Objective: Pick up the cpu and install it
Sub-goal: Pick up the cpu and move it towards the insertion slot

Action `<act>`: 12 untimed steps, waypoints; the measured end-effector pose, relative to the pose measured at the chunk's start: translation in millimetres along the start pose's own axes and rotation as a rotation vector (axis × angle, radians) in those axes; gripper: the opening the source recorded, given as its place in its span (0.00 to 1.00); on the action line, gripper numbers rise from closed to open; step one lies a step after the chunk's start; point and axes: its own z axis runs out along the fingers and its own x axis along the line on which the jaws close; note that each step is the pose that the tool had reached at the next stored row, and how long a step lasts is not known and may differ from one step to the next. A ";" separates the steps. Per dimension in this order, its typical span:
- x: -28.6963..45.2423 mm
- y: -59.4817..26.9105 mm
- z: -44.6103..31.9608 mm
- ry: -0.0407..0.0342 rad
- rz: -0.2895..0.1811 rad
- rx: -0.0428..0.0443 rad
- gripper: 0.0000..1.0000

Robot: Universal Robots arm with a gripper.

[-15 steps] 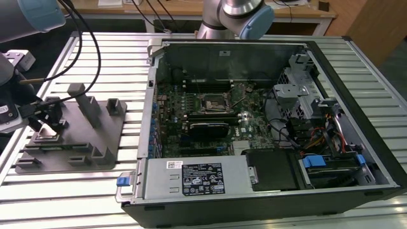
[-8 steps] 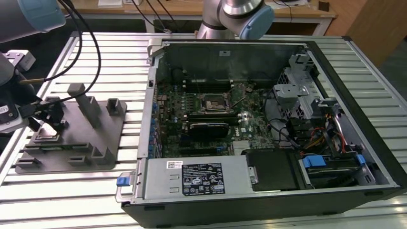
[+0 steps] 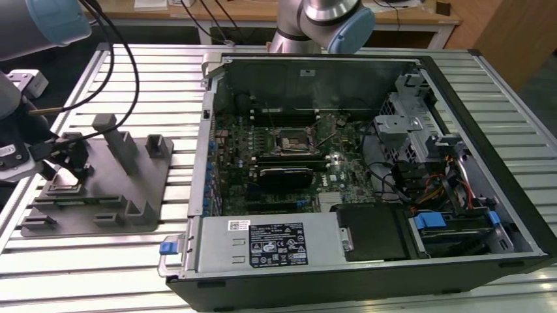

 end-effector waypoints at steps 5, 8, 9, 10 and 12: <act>0.7 -0.1 2.4 0.0002 -0.004 0.0004 0.60; 1.4 -0.2 4.0 0.0001 -0.005 0.0005 0.60; 1.7 -0.2 4.3 0.0001 -0.005 0.0005 0.60; 1.9 -0.2 4.6 0.0001 -0.005 0.0005 0.60; 2.4 -0.3 5.0 0.0002 -0.006 0.0005 0.60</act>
